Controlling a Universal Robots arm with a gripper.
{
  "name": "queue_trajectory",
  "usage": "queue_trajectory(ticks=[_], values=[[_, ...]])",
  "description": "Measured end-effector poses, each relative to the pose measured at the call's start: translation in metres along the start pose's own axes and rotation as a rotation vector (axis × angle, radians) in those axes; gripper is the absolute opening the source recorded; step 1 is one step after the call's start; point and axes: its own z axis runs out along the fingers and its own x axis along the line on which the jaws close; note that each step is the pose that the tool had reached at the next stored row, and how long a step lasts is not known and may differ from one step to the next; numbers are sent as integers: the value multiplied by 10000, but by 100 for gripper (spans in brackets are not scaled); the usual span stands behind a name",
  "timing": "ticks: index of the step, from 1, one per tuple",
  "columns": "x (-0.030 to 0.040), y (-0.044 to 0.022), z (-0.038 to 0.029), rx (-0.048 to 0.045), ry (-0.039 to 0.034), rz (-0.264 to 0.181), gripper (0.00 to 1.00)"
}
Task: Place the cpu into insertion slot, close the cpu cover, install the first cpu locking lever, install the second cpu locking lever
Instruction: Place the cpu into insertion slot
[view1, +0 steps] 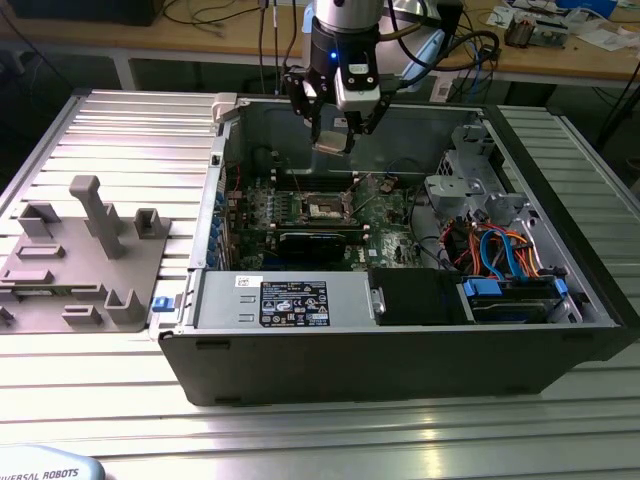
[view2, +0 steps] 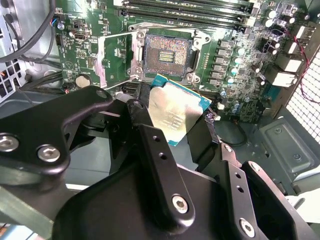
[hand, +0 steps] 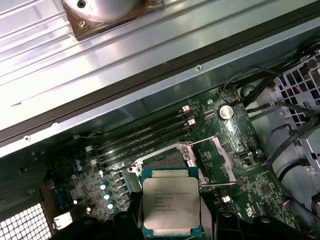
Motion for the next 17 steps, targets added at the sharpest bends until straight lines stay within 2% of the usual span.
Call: queue_trajectory(ticks=[17], values=[[0,0,1,-4,-16,181,54]])
